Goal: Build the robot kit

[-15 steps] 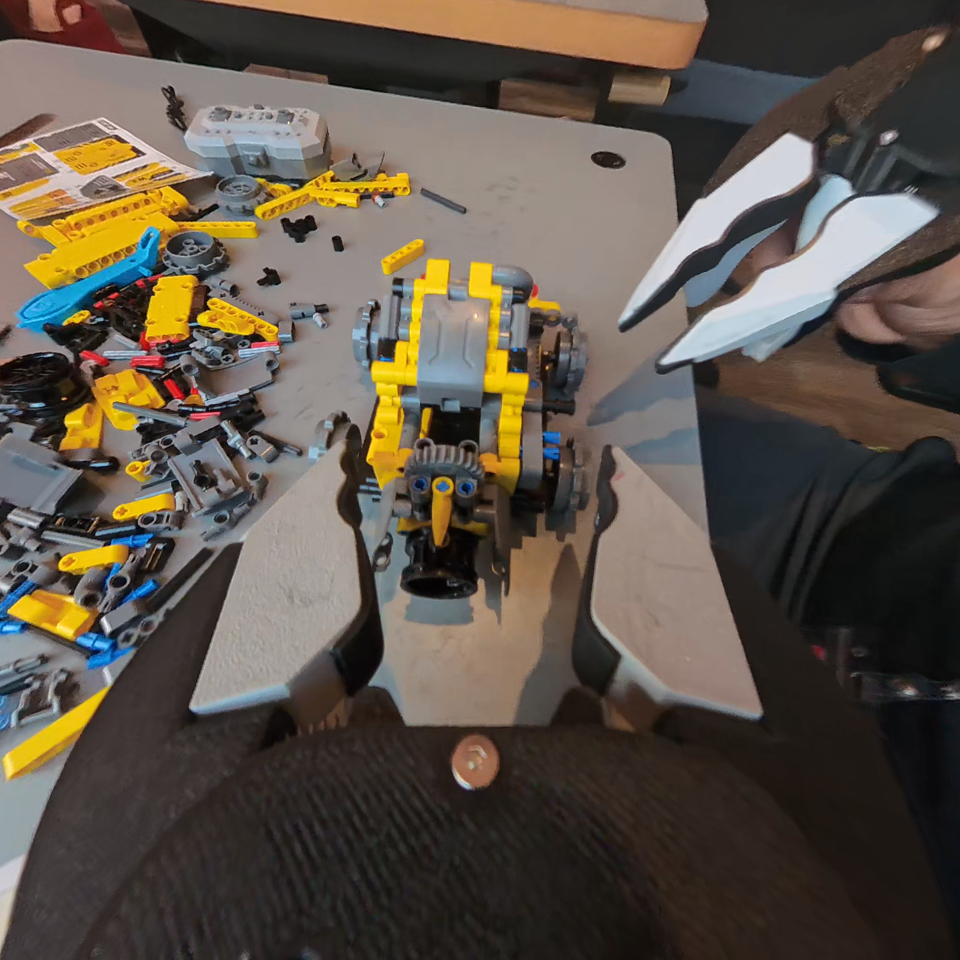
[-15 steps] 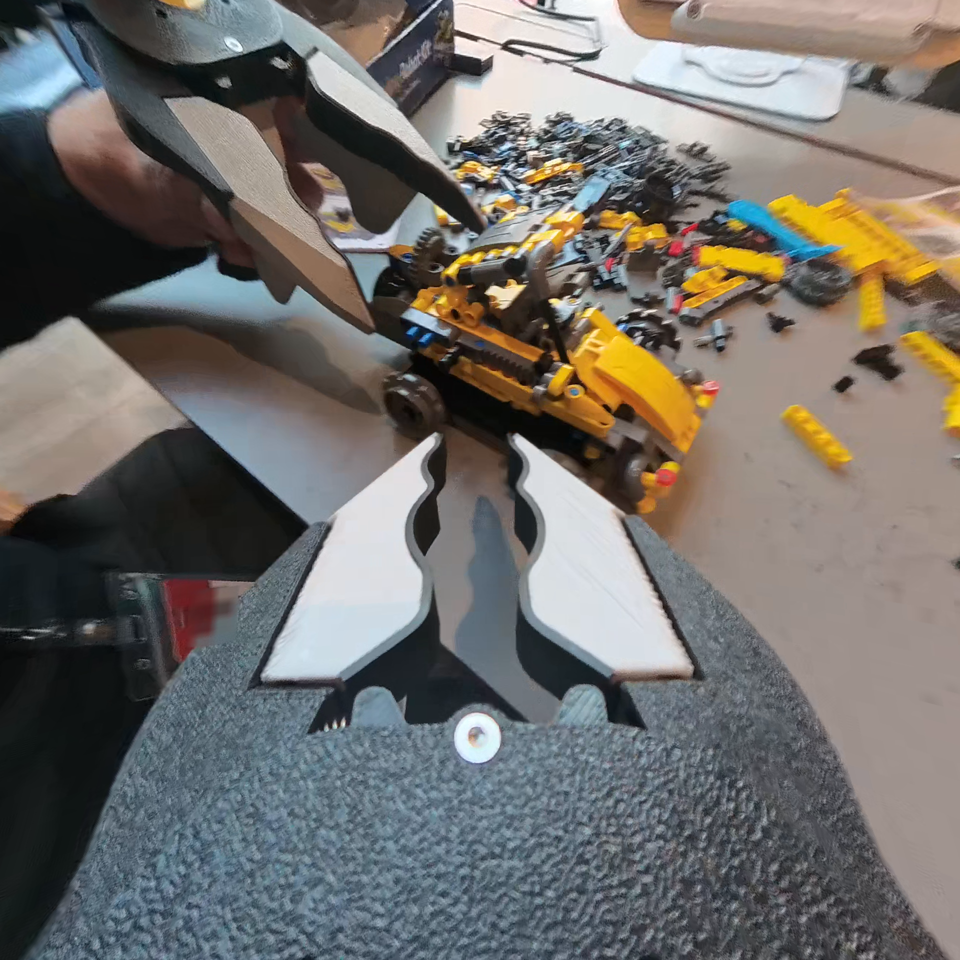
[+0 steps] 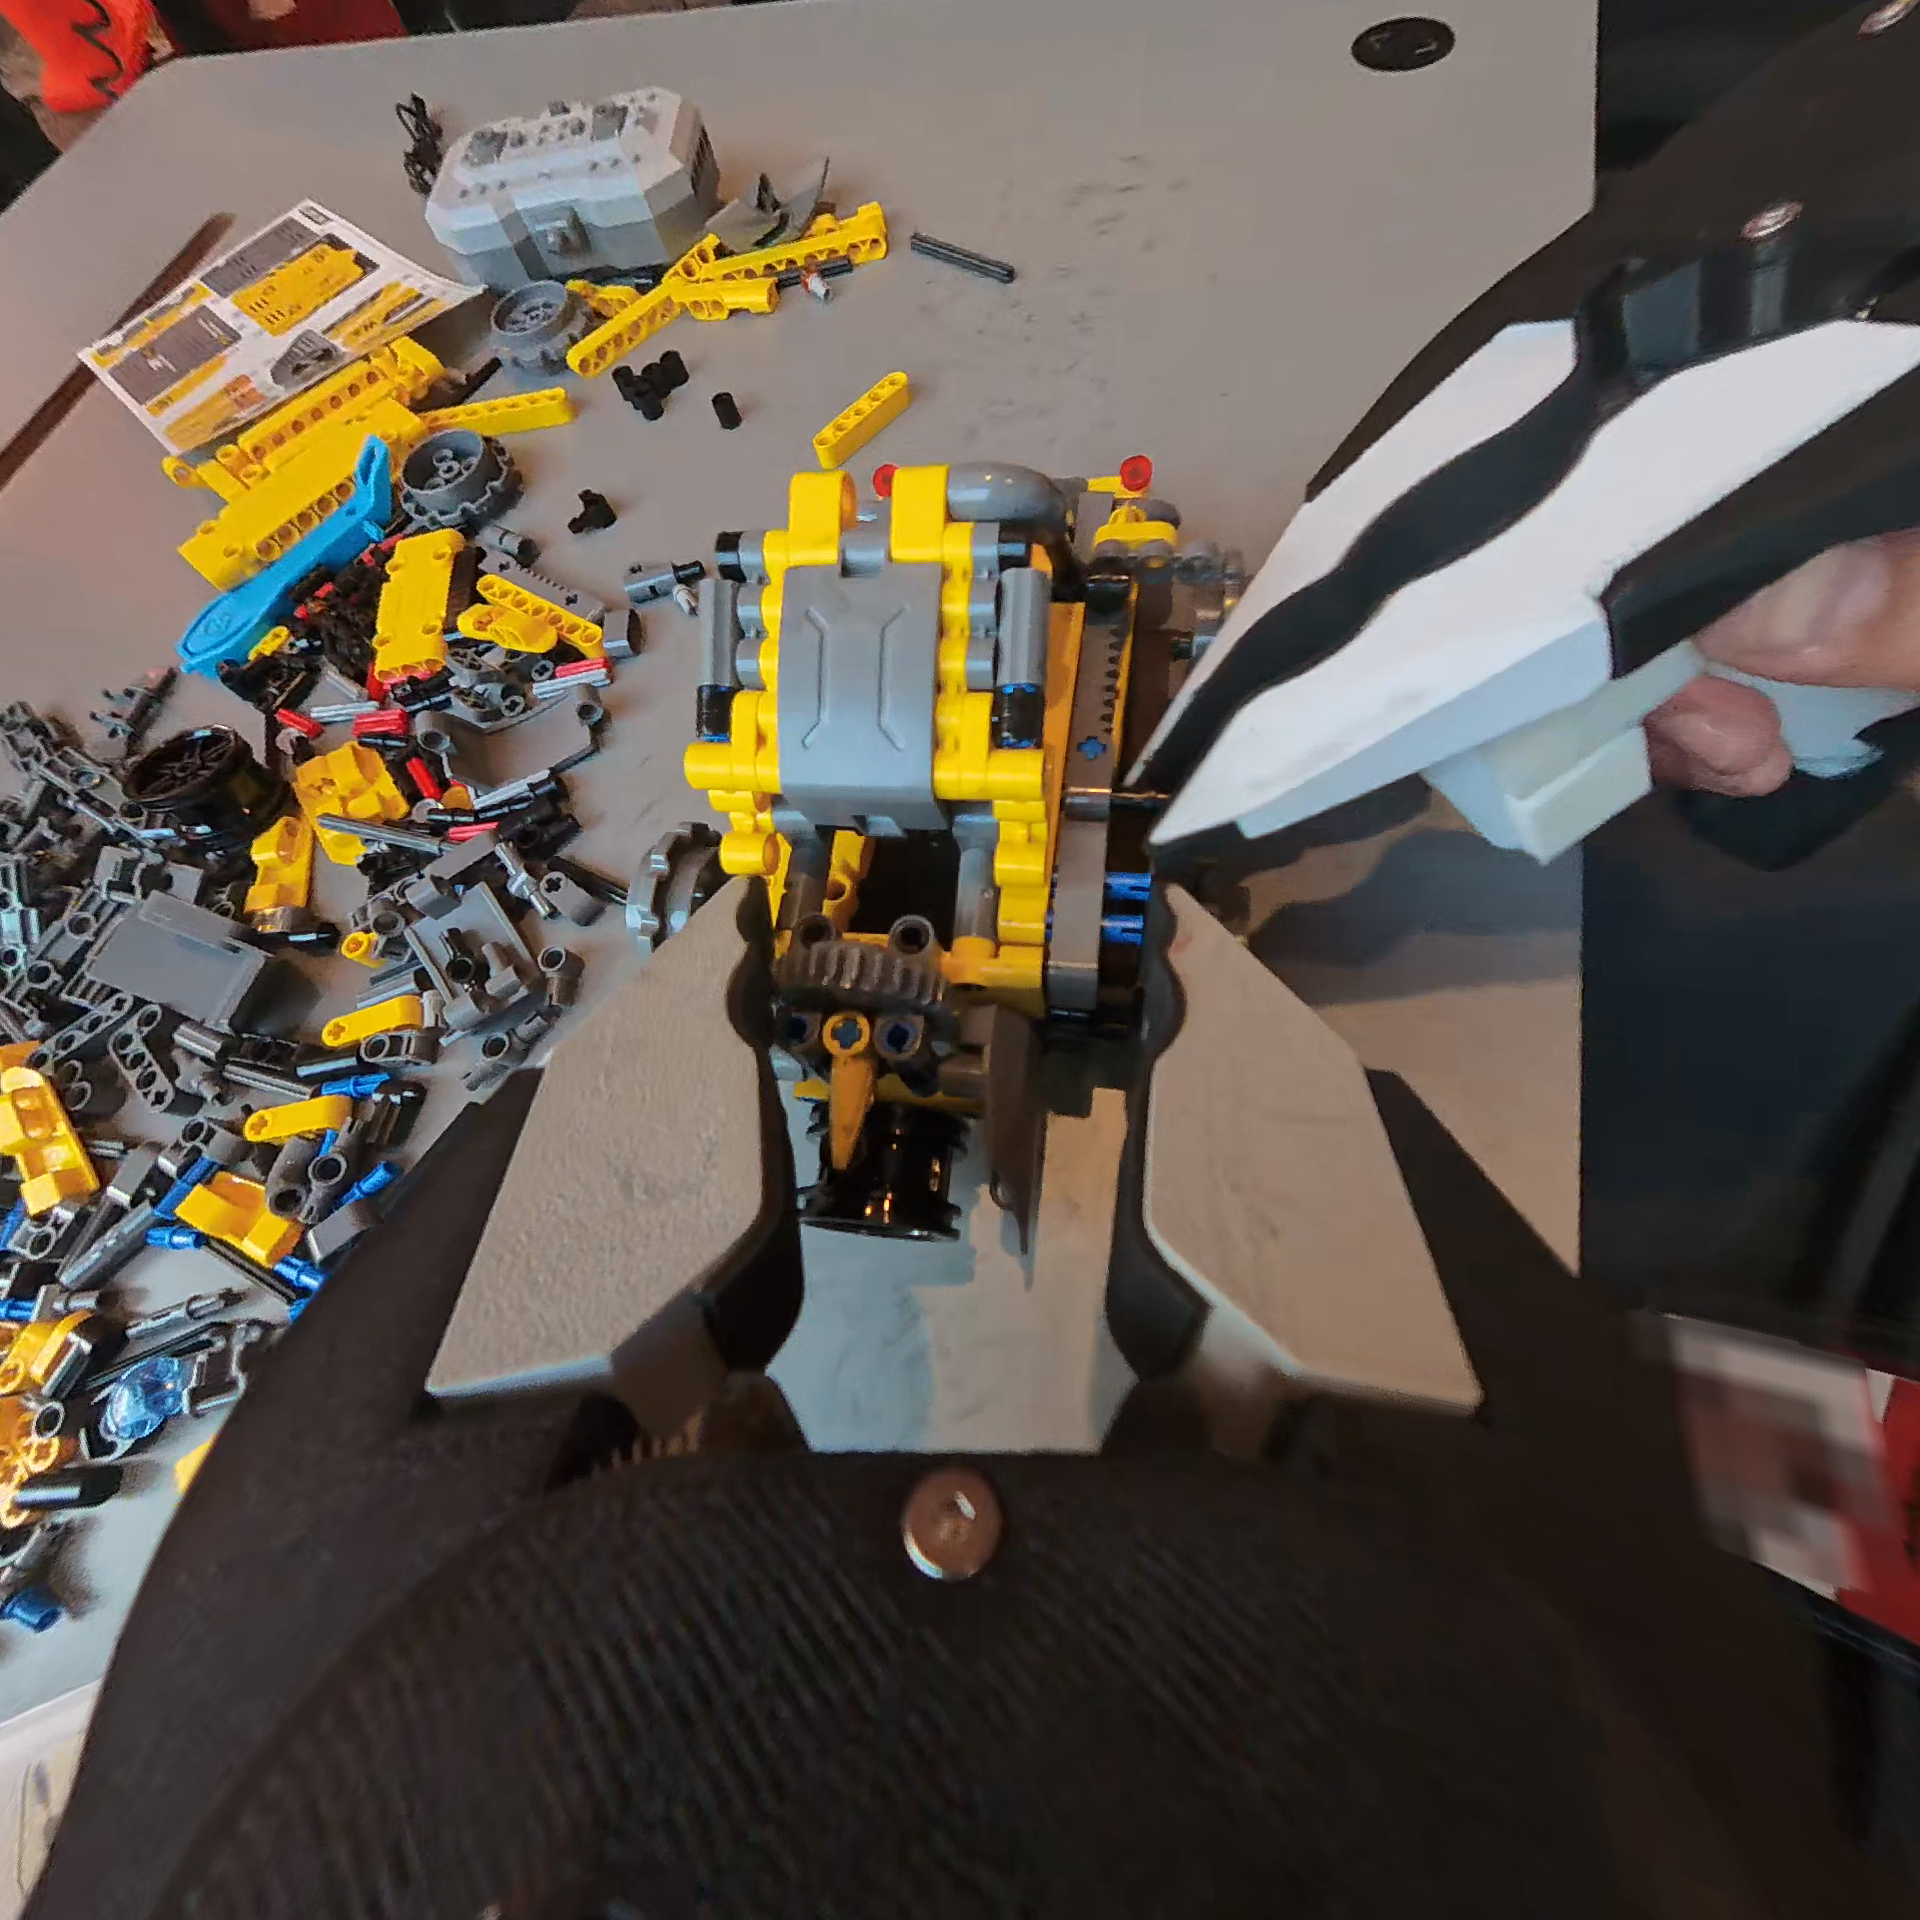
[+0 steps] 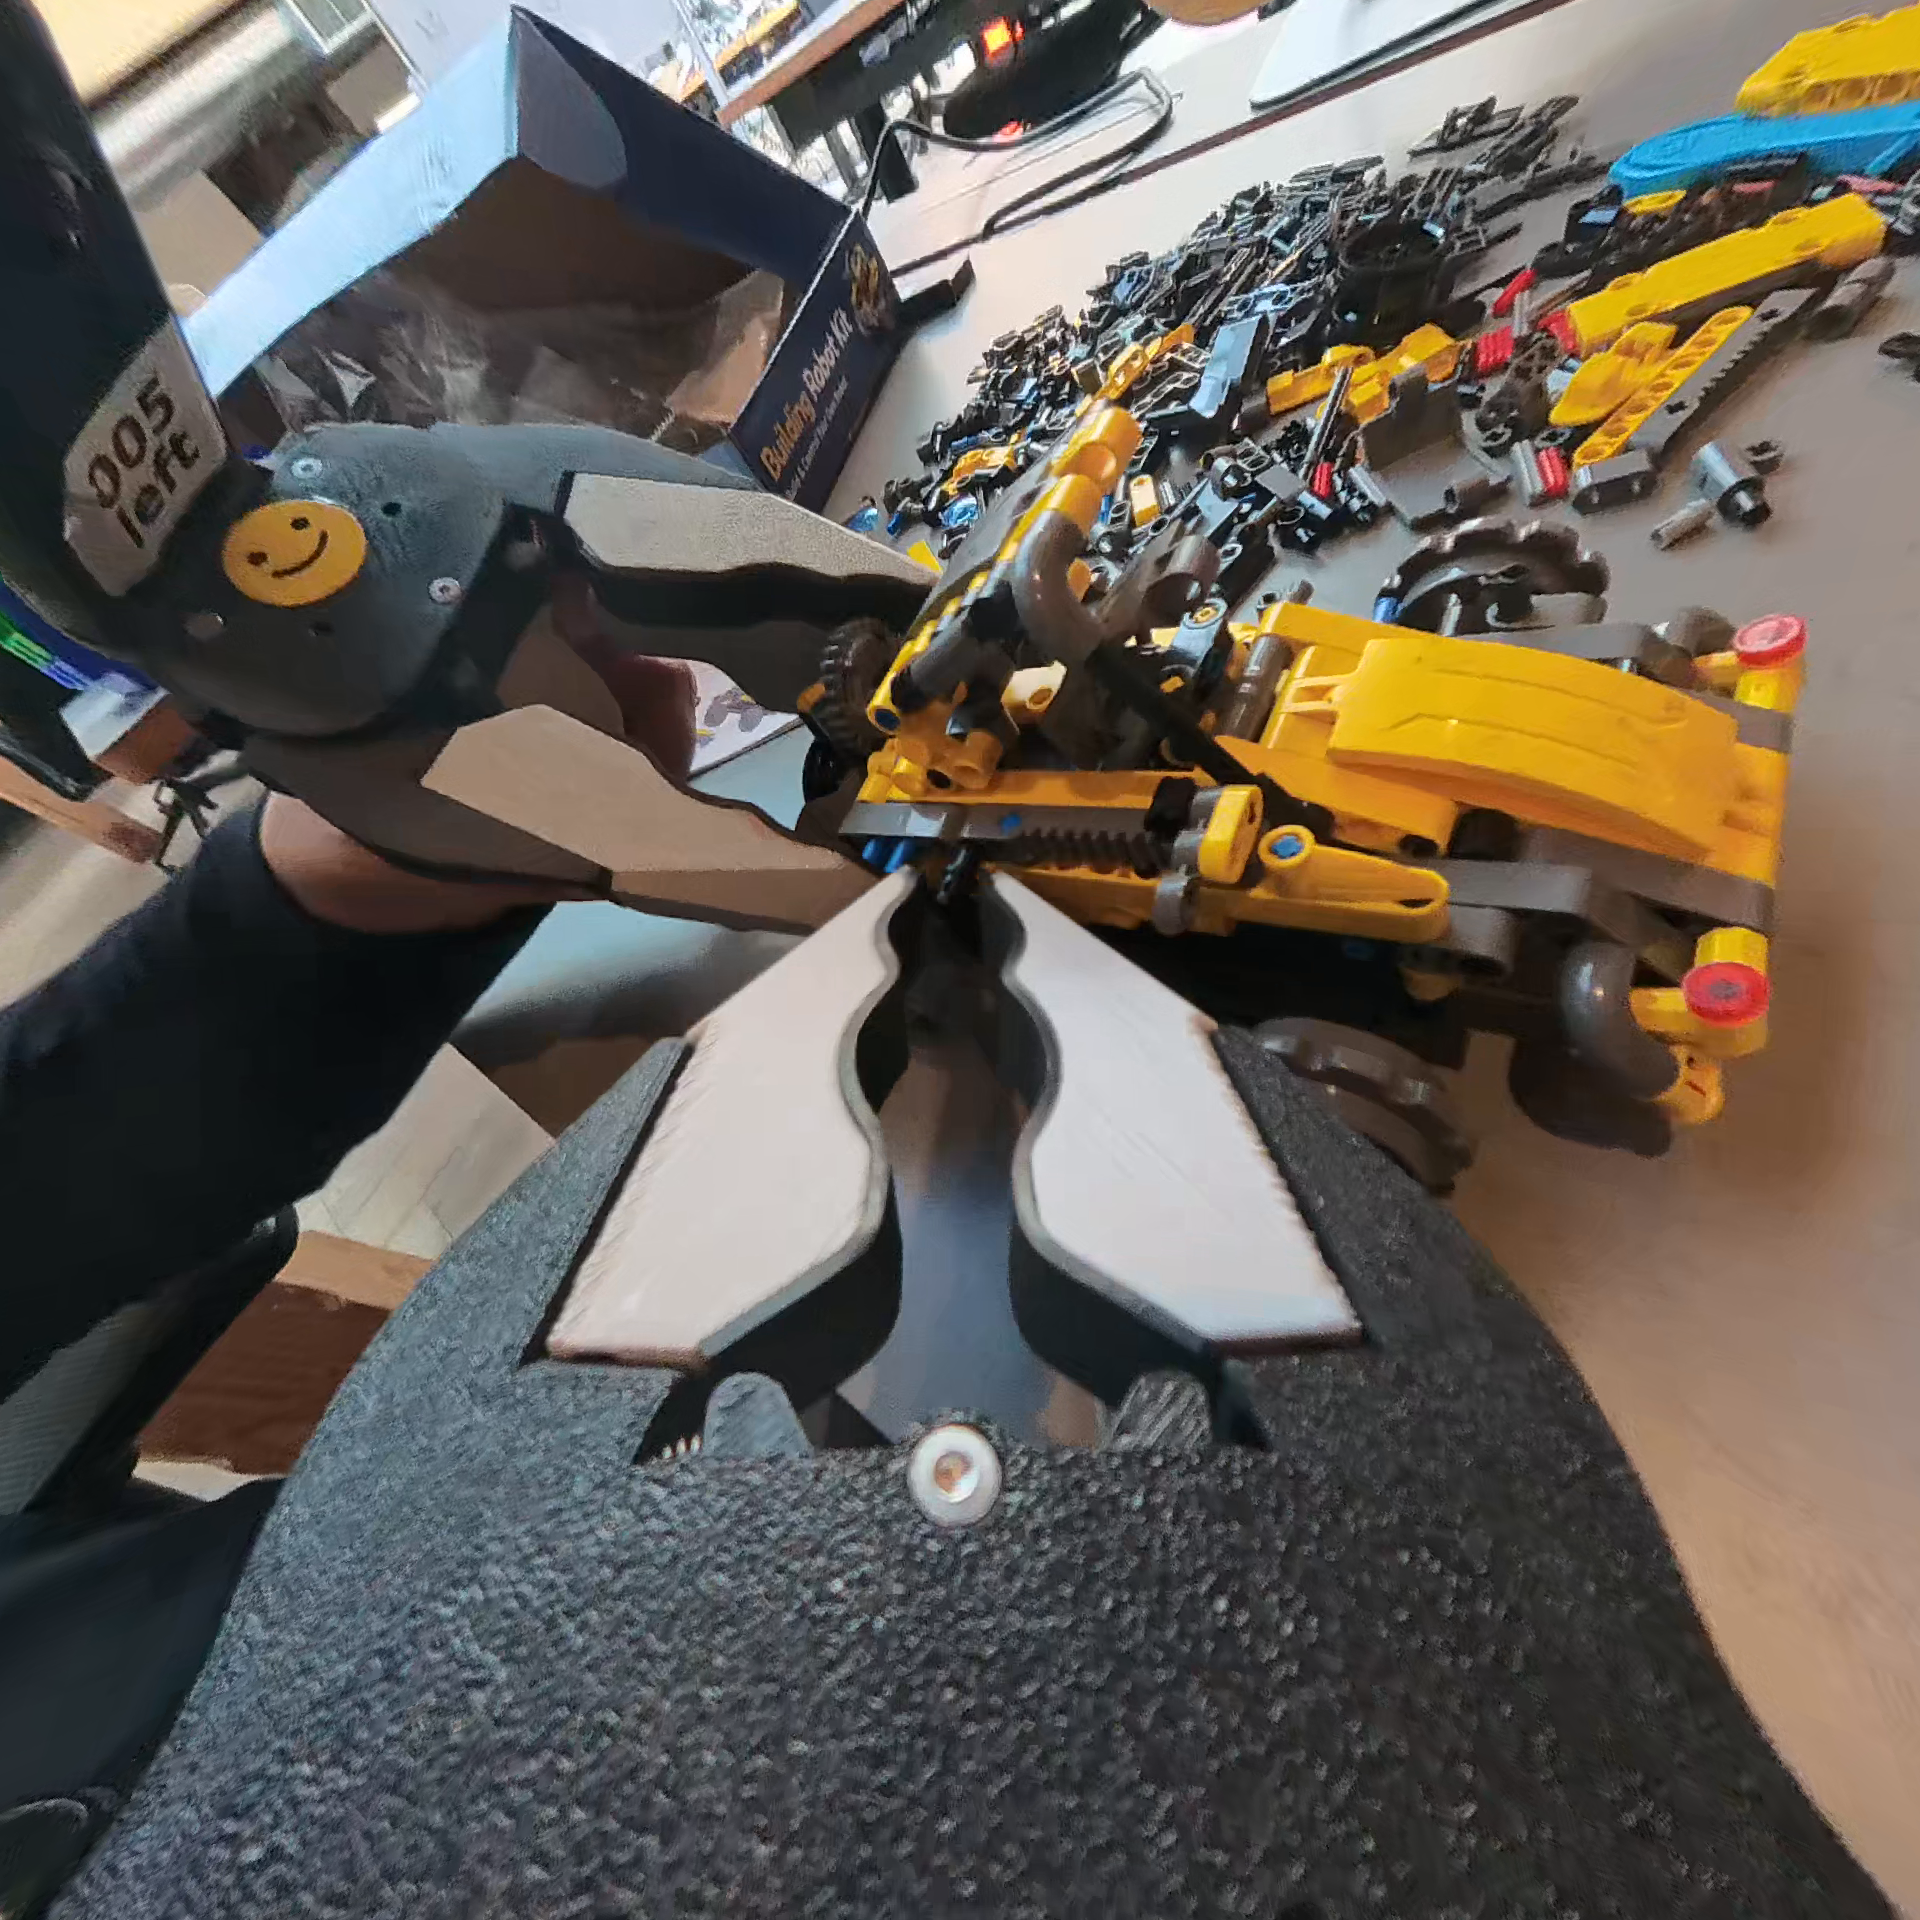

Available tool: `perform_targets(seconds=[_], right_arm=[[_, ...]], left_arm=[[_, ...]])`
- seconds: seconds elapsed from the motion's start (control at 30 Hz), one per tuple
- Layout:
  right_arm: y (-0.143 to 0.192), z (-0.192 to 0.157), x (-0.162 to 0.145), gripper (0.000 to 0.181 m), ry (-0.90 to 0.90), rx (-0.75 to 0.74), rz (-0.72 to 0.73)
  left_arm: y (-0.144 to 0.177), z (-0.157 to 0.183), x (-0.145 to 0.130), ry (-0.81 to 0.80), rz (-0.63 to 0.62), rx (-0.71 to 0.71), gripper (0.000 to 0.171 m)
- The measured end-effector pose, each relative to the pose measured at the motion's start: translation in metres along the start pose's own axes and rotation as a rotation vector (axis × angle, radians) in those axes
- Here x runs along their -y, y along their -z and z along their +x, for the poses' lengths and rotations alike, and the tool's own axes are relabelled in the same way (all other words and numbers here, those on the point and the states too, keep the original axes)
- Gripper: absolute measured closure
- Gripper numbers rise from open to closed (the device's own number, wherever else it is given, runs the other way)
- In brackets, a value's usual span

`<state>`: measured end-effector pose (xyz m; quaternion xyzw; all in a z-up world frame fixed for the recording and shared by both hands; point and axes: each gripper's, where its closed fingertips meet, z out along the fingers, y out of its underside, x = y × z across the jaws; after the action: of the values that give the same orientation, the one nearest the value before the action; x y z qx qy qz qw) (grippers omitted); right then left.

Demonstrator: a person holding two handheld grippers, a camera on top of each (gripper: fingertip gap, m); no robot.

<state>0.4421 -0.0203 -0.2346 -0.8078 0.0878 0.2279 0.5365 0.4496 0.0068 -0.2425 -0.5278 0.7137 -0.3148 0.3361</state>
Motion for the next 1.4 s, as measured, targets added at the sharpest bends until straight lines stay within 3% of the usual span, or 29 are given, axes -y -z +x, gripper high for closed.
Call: perform_targets(seconds=[0.47, 0.6, 0.7, 0.83, 1.0, 1.1, 1.23, 1.4], right_arm=[[-0.004, 0.010, 0.005, 0.173, 0.073, -0.045, -0.082], [0.004, 0.013, 0.005, 0.173, -0.001, 0.010, -0.105], [0.022, 0.032, 0.008, 0.174, 0.054, -0.068, -0.147], [0.038, 0.041, 0.005, 0.173, 0.062, -0.020, -0.194], [0.056, 0.041, 0.013, 0.166, 0.095, 0.051, -0.144], [0.060, 0.038, 0.007, 0.168, 0.178, 0.105, -0.168], [0.059, 0.042, 0.002, 0.181, 0.275, 0.083, -0.159], [0.059, 0.035, 0.009, 0.181, 0.284, 0.135, -0.105]], left_arm=[[-0.003, -0.006, 0.002, -0.018, 0.062, -0.040, 0.105], [0.001, 0.002, 0.005, 0.085, 0.024, -0.041, 0.108], [0.012, 0.028, 0.014, 0.128, 0.038, -0.145, 0.108], [0.036, 0.060, 0.030, 0.149, 0.123, -0.336, 0.114], [0.047, 0.005, 0.040, 0.026, 0.152, -0.176, 0.108], [0.022, -0.020, 0.030, -0.097, 0.049, -0.212, 0.103], [-0.003, -0.022, 0.027, -0.198, 0.054, -0.398, 0.111], [-0.012, -0.011, 0.032, -0.255, 0.111, -0.544, 0.107]])
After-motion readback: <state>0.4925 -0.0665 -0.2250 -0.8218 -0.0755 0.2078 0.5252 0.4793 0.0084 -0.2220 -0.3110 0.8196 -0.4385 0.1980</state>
